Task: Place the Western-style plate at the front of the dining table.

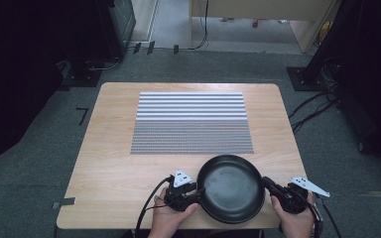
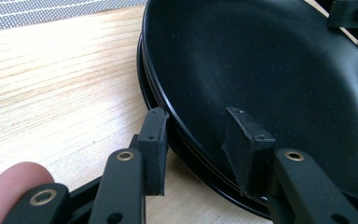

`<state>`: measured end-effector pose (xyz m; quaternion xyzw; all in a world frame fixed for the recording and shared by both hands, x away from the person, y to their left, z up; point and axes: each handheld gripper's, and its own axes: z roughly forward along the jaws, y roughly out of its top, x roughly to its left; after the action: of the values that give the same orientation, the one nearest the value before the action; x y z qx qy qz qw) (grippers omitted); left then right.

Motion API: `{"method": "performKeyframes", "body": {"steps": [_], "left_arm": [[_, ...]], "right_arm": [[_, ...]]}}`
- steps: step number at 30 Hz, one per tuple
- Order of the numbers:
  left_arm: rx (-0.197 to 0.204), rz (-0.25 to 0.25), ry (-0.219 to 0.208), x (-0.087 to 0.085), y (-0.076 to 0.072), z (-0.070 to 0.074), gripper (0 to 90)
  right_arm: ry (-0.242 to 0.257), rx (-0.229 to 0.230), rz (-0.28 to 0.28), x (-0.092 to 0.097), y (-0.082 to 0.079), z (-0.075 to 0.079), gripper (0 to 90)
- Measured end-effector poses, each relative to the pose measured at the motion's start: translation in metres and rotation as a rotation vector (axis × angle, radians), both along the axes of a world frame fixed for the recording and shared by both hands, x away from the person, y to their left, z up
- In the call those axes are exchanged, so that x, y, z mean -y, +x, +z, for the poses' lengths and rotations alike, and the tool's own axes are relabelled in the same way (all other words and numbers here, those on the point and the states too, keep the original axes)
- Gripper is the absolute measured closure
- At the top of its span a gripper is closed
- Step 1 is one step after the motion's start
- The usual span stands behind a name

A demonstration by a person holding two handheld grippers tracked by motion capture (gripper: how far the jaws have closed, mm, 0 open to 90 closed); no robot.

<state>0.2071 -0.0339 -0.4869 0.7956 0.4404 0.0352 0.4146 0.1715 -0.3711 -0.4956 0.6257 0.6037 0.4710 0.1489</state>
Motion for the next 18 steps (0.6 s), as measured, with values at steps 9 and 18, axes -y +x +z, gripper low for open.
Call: {"method": "performKeyframes", "body": {"steps": [9,18], "left_arm": [[-0.02,-0.001,-0.017,-0.0014,0.0022,-0.0002,59.5],[-0.036,-0.004,-0.038,-0.0053,0.0036,0.0006,59.3]], "right_arm": [[0.007,0.0,0.004,-0.0028,0.0007,-0.0008,86.8],[0.013,-0.004,0.008,-0.0062,0.0028,-0.0017,86.8]]}}
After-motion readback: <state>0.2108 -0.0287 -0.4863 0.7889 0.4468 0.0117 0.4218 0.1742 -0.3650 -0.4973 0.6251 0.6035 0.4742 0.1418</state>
